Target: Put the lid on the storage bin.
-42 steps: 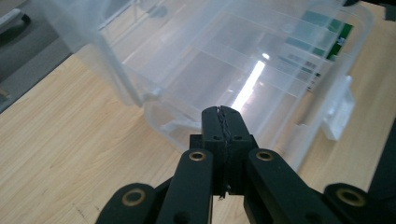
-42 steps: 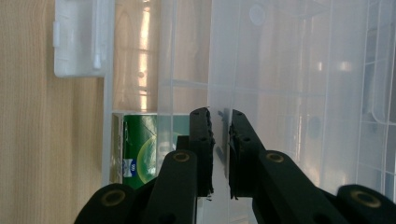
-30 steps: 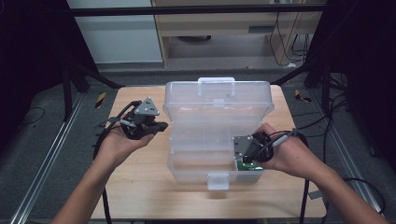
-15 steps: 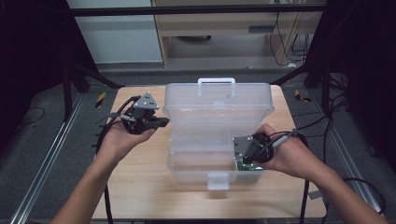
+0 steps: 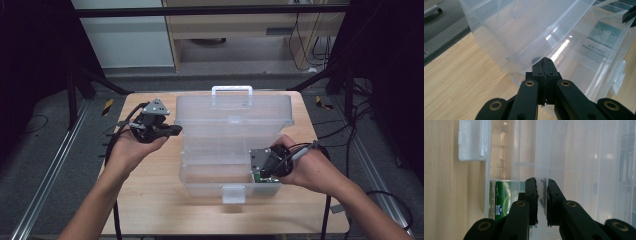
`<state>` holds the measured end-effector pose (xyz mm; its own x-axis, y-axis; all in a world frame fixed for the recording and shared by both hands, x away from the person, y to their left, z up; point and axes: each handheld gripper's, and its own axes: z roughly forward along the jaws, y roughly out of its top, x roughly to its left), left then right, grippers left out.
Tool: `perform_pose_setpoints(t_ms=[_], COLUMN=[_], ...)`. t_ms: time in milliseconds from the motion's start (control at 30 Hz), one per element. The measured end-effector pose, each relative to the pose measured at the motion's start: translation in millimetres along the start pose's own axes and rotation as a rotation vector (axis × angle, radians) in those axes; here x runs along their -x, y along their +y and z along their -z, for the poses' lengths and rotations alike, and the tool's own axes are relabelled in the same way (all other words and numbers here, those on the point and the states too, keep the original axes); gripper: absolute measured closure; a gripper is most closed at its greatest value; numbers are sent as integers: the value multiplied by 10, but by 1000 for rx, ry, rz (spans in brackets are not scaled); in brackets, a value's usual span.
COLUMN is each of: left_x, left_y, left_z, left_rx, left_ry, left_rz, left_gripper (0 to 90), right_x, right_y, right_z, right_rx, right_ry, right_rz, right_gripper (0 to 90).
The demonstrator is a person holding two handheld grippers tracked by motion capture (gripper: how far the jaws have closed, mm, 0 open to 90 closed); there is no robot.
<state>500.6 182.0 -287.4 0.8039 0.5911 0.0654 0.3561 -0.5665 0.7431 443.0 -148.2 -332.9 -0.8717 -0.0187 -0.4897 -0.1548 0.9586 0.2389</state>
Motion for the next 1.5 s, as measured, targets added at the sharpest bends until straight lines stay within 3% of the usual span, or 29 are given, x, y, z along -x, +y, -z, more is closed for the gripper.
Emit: perform_pose_setpoints(t_ms=[367, 733, 1100, 1500], left_x=[31, 89, 167, 250], left_y=[-50, -126, -235, -349], left_z=[-6, -6, -26, -73], left_rx=[7, 9, 11, -8], left_ry=[-14, -21, -27, -34], left_rz=[25, 26, 32, 14], left_gripper=[900, 899, 899, 899], right_x=[-38, -130, -276, -369], right_y=[-29, -157, -435, -701], right_z=[-13, 133, 272, 314], right_rx=[21, 81, 76, 42], right_ry=[-5, -58, -124, -139], right_rz=[-18, -130, -262, -328], right_gripper=[800, 667, 529, 493])
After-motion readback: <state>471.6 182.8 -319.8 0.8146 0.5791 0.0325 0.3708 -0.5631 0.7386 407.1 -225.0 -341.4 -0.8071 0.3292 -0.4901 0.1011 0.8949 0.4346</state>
